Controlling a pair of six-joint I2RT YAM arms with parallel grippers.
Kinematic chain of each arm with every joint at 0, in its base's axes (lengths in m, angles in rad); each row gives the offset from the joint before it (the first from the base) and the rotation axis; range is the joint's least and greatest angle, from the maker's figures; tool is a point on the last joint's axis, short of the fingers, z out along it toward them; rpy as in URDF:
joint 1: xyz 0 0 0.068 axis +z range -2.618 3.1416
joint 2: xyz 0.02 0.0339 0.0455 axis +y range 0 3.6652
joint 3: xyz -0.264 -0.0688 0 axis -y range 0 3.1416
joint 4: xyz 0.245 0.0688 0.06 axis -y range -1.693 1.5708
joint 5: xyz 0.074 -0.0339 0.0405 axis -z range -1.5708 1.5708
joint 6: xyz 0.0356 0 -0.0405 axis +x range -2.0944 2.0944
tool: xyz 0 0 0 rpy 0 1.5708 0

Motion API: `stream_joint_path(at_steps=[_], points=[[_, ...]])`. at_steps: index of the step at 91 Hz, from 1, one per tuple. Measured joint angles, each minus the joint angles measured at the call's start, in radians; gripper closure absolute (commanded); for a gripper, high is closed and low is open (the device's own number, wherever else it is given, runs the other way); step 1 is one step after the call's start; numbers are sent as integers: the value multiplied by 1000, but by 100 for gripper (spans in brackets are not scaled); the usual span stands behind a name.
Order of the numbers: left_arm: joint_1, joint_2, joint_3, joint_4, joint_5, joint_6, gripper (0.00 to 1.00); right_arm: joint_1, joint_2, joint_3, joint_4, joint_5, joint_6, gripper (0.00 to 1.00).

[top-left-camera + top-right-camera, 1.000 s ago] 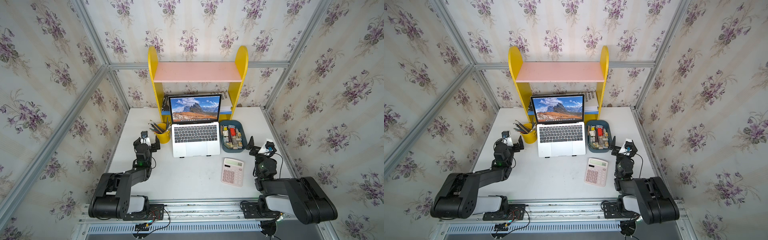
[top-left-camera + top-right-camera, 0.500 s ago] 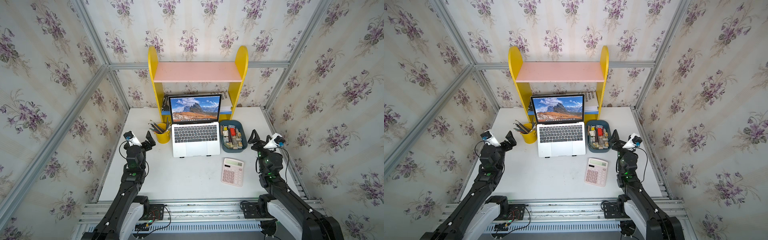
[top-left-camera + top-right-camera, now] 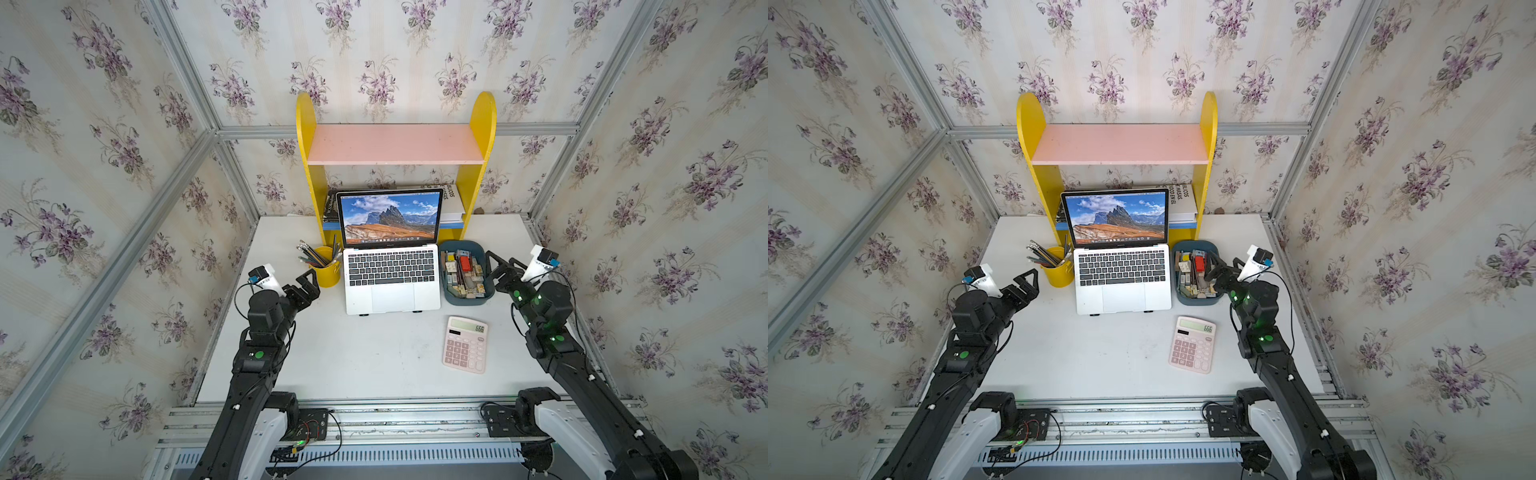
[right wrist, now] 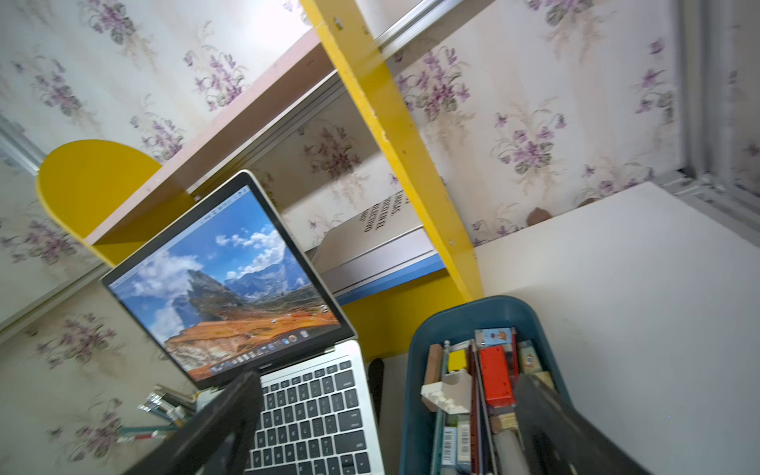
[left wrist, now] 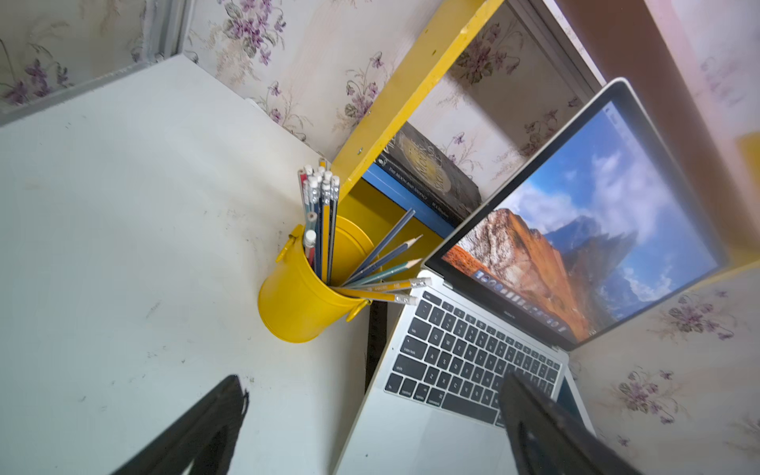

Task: Close the laptop lid and set it aside
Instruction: Close the lid of the laptop.

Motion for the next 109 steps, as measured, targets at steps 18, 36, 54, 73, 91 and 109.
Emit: stream_joint_path(at_steps=[18,36,54,73,91,109], points=[[0,-7,-42,-36,91,-32,1,16,143,159,-43,-151,-1,0],[0,-19,-125,-25,174,-75,5,108,282,342,-117,-171,-56,0],[0,-19,-147,-24,227,-86,5,183,414,520,-201,-133,-117,0],[0,-30,-157,-24,277,-86,5,269,554,730,-316,-74,-189,0],[0,-25,-174,-24,310,-82,7,325,671,904,-434,-27,-282,0],[0,-19,-183,-23,333,-81,7,334,763,1072,-539,-1,-344,0]])
